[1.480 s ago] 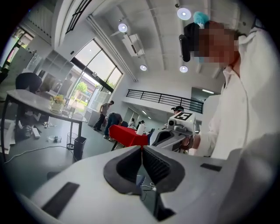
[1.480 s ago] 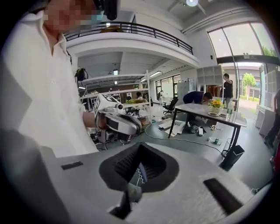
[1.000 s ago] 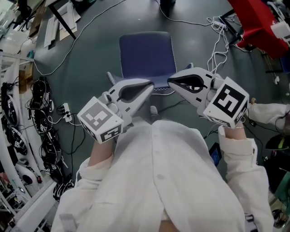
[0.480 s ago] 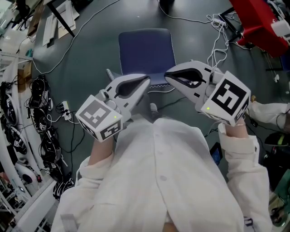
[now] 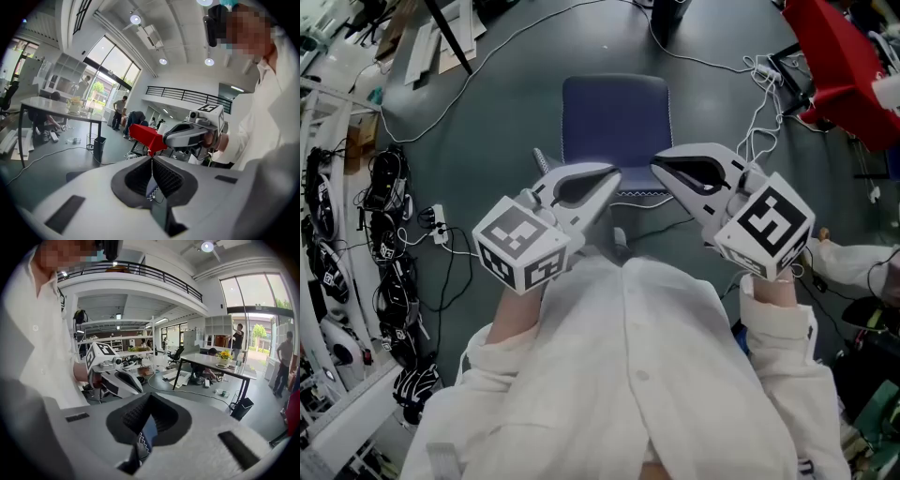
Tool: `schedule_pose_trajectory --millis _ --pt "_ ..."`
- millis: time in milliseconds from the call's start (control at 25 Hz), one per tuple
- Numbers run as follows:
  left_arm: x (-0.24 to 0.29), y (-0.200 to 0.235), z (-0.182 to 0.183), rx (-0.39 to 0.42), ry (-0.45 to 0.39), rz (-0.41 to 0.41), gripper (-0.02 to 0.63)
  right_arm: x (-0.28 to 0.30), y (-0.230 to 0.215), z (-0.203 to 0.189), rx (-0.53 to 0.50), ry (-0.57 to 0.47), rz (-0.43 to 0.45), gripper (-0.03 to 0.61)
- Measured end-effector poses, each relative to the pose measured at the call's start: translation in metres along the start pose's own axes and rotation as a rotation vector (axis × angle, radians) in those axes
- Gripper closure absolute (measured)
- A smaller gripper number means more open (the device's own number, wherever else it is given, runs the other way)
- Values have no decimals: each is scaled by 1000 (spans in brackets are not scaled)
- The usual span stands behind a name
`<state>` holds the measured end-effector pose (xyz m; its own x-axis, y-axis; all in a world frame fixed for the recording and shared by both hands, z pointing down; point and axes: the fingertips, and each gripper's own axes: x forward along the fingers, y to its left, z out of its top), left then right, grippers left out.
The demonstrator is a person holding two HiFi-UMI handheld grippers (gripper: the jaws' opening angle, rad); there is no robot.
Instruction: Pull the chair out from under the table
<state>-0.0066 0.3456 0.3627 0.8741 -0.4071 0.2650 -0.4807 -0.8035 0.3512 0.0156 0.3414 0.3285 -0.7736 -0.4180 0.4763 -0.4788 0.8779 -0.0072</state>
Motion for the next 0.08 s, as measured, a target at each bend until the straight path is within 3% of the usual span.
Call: schedule_pose_trajectory --millis 80 --pt "-1 2 -3 -10 13 8 592 0 1 1 19 -16 -18 577"
